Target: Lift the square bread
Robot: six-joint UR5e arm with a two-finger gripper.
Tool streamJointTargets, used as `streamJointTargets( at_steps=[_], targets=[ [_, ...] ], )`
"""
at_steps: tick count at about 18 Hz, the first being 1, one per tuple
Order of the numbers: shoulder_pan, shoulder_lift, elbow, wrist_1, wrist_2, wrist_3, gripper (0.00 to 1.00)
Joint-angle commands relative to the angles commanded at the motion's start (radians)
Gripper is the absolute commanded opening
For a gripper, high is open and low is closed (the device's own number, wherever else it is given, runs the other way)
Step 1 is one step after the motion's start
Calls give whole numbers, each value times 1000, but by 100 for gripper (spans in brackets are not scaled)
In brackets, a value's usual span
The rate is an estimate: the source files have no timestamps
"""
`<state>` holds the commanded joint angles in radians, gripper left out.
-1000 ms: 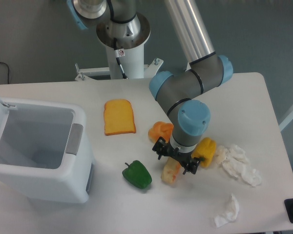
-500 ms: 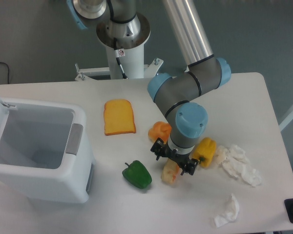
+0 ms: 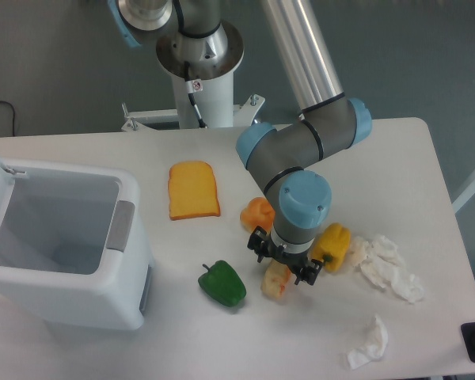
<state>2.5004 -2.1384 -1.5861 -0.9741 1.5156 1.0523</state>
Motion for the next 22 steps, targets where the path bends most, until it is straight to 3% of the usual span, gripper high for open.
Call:
streamJointTargets(
  at_steps=[3, 22],
  targets=[
    [0, 0, 0, 0, 0, -2, 67],
    [-2, 9, 2, -3, -2, 2, 49]
  ],
)
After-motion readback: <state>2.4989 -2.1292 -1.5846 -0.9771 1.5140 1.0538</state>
